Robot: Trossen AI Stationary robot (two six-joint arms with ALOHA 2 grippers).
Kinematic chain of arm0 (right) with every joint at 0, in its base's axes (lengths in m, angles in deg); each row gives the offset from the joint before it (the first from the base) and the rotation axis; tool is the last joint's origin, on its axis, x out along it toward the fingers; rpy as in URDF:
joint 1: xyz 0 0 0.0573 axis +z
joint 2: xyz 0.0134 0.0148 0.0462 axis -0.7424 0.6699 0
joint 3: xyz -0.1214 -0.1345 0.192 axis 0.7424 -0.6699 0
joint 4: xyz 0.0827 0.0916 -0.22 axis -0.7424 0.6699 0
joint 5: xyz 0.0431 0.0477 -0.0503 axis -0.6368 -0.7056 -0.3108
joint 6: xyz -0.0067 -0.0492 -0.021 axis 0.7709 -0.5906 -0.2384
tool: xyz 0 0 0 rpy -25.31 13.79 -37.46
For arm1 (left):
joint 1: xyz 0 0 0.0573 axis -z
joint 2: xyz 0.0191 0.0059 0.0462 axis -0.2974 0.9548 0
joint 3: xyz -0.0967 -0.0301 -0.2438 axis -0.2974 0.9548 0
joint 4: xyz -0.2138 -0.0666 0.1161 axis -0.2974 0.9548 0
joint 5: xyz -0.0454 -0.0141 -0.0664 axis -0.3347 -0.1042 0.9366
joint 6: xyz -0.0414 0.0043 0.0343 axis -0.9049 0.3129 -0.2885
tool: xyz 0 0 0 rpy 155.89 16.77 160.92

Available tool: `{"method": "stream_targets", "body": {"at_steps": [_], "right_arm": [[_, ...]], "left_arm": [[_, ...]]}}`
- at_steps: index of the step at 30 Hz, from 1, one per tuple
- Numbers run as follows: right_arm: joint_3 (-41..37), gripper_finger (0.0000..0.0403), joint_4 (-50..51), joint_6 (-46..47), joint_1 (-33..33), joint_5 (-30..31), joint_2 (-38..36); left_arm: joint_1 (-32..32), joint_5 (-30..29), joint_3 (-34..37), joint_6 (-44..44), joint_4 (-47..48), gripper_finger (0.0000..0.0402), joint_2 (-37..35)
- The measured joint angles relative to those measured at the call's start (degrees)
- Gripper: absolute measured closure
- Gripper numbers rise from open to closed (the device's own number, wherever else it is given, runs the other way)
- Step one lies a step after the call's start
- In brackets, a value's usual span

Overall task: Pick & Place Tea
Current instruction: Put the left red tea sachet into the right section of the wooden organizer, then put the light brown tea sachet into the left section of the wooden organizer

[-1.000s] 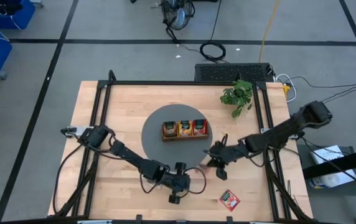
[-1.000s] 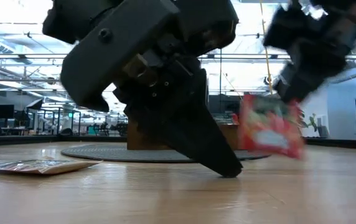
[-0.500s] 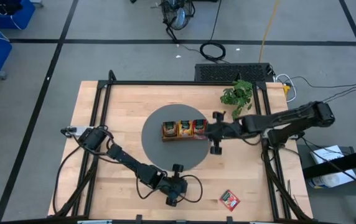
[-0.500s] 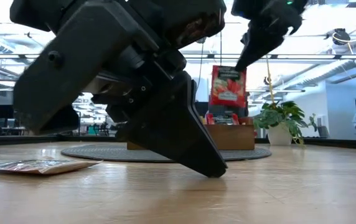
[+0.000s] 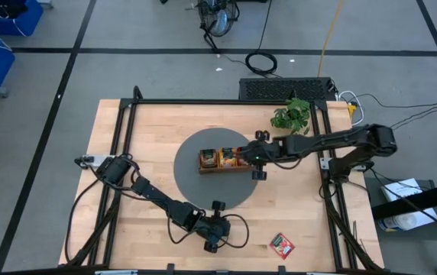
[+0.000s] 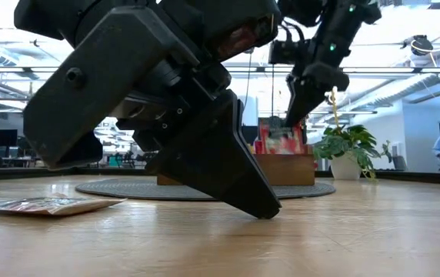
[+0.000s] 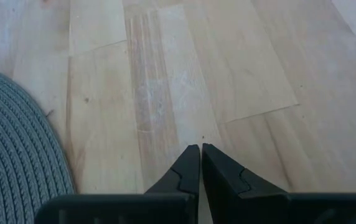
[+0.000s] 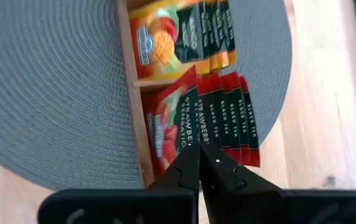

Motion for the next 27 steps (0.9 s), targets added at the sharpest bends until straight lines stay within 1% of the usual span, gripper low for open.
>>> {"method": "stream_targets", "body": {"at_steps": [5,11,14,16,19,21,27], "right_arm": [[0.0,0.0403,-0.3,-0.4,-0.4,0.1,2.5],[-0.2,0.0403,-0.4,0.8,-0.7,-0.3,2.7],[-1.1,0.0396,-0.1,-2.0,-0.7,-5.4,2.7],[-2.0,0.0388,-1.1,-2.4,-0.7,-6.9,2.7],[-2.5,0.0371,-2.2,1.0,-0.7,-3.3,2.7],[-2.6,0.0357,-2.3,1.5,-0.8,-1.6,2.7],[-2.6,0.0314,-6.0,0.2,-0.7,-1.6,1.9]], "left_arm": [[0.0,0.0,0.0,-0.2,0.0,0.0376,0.0],[0.0,-0.1,0.0,-0.3,0.0,0.0376,0.0],[0.0,-0.1,0.0,-0.4,0.0,0.0376,0.0],[0.0,-0.5,0.0,-0.4,0.0,0.0376,0.0],[0.0,-0.7,0.0,-0.2,0.0,0.0376,0.0],[0.0,-0.7,0.0,-0.2,-0.2,0.0376,0.0],[0.0,-1.8,0.0,-0.4,-0.5,0.0376,0.1]]}}
